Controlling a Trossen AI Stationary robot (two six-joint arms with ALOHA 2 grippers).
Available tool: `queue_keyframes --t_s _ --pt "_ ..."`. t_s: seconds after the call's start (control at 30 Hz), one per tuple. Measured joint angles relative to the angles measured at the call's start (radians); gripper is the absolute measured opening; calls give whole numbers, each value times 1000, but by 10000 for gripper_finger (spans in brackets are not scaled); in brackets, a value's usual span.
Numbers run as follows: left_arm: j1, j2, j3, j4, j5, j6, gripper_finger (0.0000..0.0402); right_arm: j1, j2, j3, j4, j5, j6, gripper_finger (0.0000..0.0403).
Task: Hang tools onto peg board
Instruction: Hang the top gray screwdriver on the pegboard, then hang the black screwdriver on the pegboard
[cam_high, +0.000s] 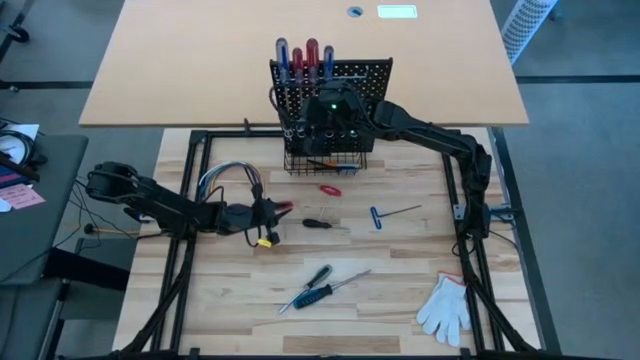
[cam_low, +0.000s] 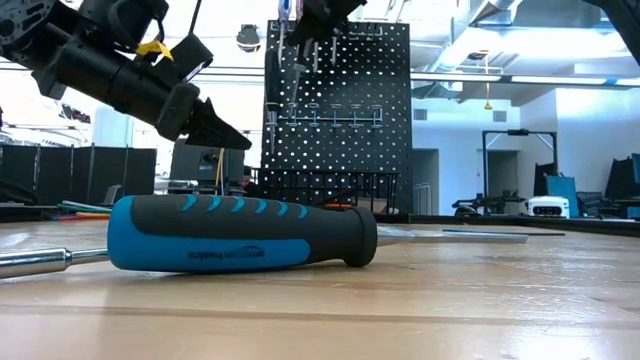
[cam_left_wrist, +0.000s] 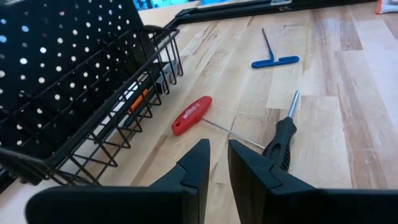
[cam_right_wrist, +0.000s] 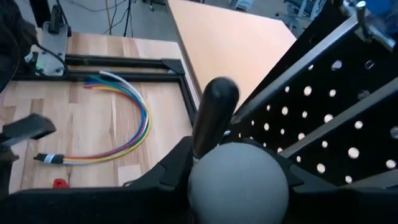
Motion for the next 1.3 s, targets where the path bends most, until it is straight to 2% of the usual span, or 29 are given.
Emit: queue_keyframes --t_s 0.1,0.17,0.27,0.47,0.53,0.8,0.97,1.17,1.3 --pt "-6 0 0 -1 0 3 54 0 0 0 18 -1 11 178" --pt "-7 0 0 -1 0 3 54 -1 0 0 18 -1 13 176" --pt "-7 0 0 -1 0 3 54 -2 0 0 18 -1 13 137" --pt "-7 0 0 -1 0 3 54 -4 0 0 22 0 -7 20" --pt "-7 0 0 -1 0 3 54 -5 0 0 27 0 -14 7" --pt "-7 0 0 -2 0 3 54 5 -3 0 27 3 -18 58" --pt "-7 0 0 -13 0 3 54 26 -29 1 -79 5 -61 85" --pt "-22 0 0 -30 -8 26 54 94 -47 2 -254 10 -52 81" --pt "-36 -6 0 -33 -47 33 54 145 -49 2 -280 10 -56 71"
